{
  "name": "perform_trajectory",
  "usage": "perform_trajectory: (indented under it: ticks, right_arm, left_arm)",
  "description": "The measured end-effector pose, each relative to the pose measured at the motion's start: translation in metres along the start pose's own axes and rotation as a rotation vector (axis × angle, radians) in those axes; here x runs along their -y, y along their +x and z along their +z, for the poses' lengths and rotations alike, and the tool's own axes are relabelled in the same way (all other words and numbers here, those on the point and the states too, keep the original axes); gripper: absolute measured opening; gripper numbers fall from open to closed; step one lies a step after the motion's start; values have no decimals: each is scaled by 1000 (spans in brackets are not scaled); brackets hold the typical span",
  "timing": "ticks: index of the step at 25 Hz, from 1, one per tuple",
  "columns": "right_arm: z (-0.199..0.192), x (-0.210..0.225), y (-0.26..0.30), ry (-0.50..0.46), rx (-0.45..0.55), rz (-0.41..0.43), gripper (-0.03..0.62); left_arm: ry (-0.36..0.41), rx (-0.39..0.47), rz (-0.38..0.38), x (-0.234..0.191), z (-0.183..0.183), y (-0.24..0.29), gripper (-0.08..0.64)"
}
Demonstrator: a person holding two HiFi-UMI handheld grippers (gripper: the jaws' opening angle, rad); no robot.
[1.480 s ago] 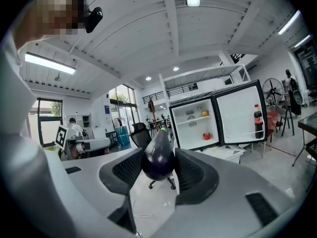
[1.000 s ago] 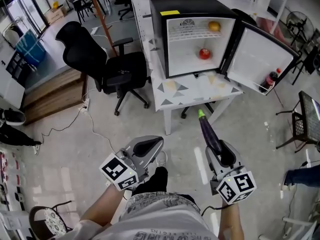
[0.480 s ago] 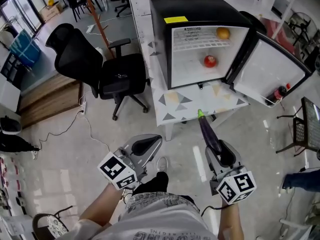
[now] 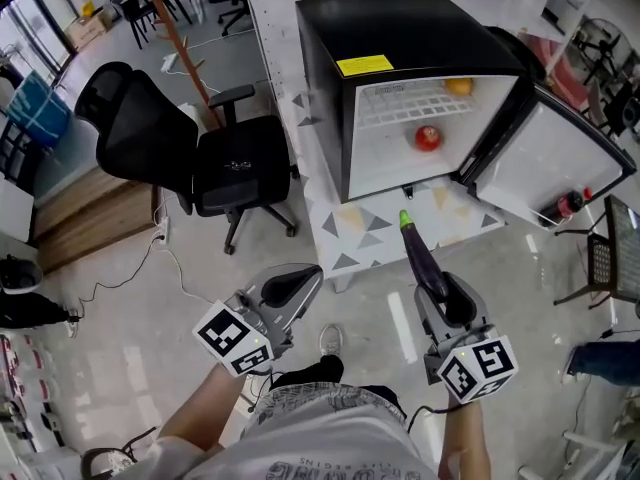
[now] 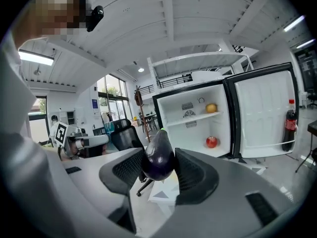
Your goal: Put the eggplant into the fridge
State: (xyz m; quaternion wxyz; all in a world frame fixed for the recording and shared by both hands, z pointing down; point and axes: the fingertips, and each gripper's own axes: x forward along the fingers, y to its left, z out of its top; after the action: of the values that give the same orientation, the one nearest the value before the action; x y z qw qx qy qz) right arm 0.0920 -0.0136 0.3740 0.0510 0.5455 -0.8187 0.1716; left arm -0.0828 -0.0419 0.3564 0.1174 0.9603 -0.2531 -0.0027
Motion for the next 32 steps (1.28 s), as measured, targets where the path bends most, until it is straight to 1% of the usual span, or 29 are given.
perform_trajectory:
  ticks: [8, 13, 18, 26, 32]
  right_arm:
    - [14, 5, 36, -12, 5, -32, 201]
    - [24, 1, 52, -30, 9, -36, 201]
    - [35, 3, 66, -48, 21, -34, 201]
    - [55, 21, 91, -56, 42, -11, 201]
    - [71, 43, 116, -65, 62, 37, 201]
  left_arm:
    - [-2, 3, -27, -38, 10, 12, 6]
    - [1, 5, -43, -48, 12, 13, 6]
    - [10, 13, -42, -57, 20, 15, 6]
    - [19, 9, -5, -75, 29, 26, 6]
    - [22, -5, 36, -86, 28, 46, 6]
